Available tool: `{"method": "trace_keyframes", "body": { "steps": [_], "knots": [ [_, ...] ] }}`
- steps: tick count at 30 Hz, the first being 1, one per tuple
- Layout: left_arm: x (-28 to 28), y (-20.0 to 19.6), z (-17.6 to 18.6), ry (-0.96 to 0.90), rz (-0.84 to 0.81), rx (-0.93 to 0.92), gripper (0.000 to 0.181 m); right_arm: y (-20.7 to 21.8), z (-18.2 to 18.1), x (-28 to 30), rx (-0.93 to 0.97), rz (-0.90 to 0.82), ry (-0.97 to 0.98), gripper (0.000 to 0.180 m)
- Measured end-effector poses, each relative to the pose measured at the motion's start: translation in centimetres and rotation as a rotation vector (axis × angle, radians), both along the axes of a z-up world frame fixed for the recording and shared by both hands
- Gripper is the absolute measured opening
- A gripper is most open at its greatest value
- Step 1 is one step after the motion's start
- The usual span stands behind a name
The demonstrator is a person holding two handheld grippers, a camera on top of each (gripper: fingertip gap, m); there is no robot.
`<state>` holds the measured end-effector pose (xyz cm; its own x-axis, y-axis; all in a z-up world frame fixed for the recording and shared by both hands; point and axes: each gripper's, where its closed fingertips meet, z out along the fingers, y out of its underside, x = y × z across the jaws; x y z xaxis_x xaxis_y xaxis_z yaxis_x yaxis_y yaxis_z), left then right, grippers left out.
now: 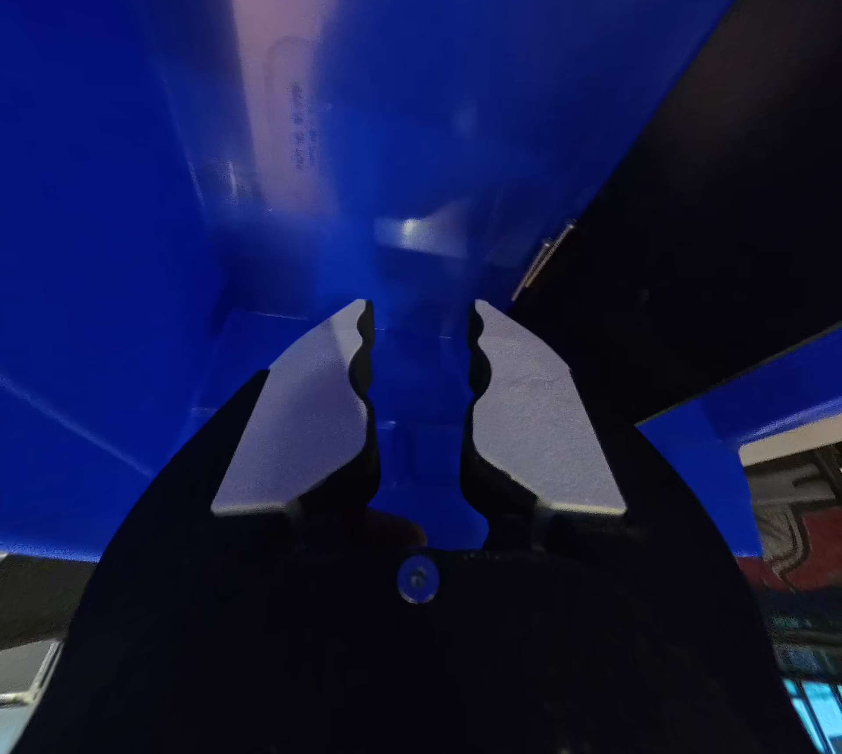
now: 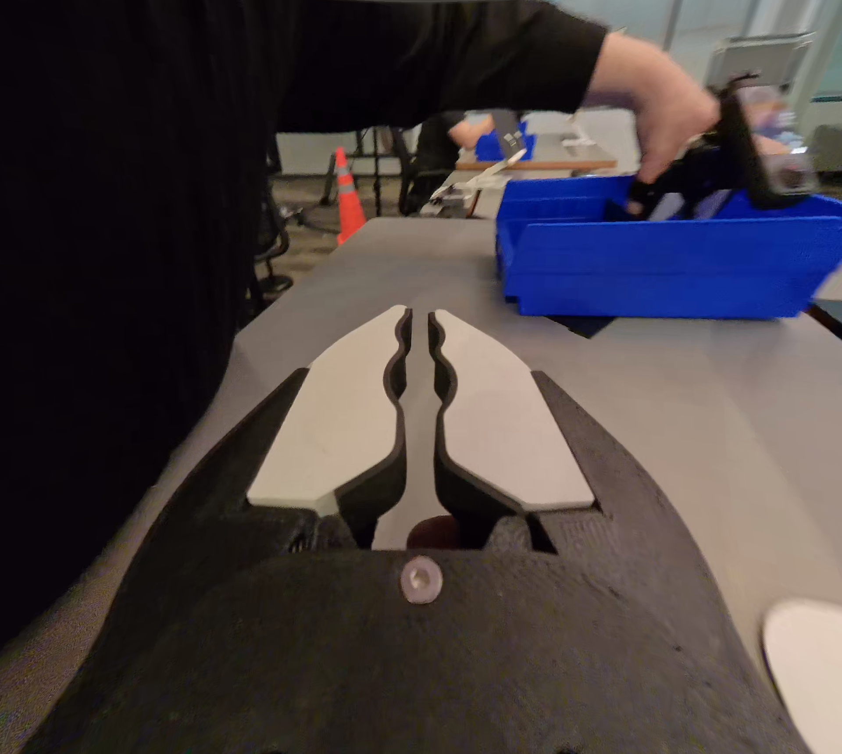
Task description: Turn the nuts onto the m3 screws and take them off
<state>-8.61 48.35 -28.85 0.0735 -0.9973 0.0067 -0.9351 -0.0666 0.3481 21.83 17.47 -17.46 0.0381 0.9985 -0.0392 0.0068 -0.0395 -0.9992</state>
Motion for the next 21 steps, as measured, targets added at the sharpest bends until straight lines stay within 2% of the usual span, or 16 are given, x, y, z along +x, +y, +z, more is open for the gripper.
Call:
{"method": "trace_keyframes", "body": {
  "steps": [3, 5, 9, 11, 13, 18, 21],
  "knots": [
    [0.4, 0.3, 0.1, -0.038, -0.003, 0.018, 0.039, 0.2, -0.5, -5.4, 0.117, 0.104, -0.111, 0.016],
    [0.7, 0.5, 0.0, -0.061, 0.016, 0.037, 0.039, 0.2, -1.0, -9.7, 0.242, 0.174, -0.224, 0.016],
    [0.8, 0.7, 0.5, -0.094, 0.011, 0.083, 0.038, 2.4, -0.7, -18.1, 0.529, 0.183, -0.322, 0.016],
    [0.7, 0.3, 0.6, -0.102, 0.002, 0.077, 0.038, 3.6, -1.2, -21.2, 0.55, 0.209, -0.349, 0.019],
    [0.4, 0.3, 0.8, -0.089, -0.009, 0.091, 0.038, 4.8, -2.6, -23.1, 0.638, 0.229, -0.439, 0.023],
    [0.9, 0.0, 0.6, -0.095, -0.033, 0.093, 0.035, 6.2, -6.2, -24.7, 0.641, 0.348, -0.582, 0.031],
    [1.2, 0.1, 0.4, -0.105, -0.03, 0.084, 0.037, 7.1, -6.8, -24.9, 0.636, 0.357, -0.606, 0.027]
  ]
}}
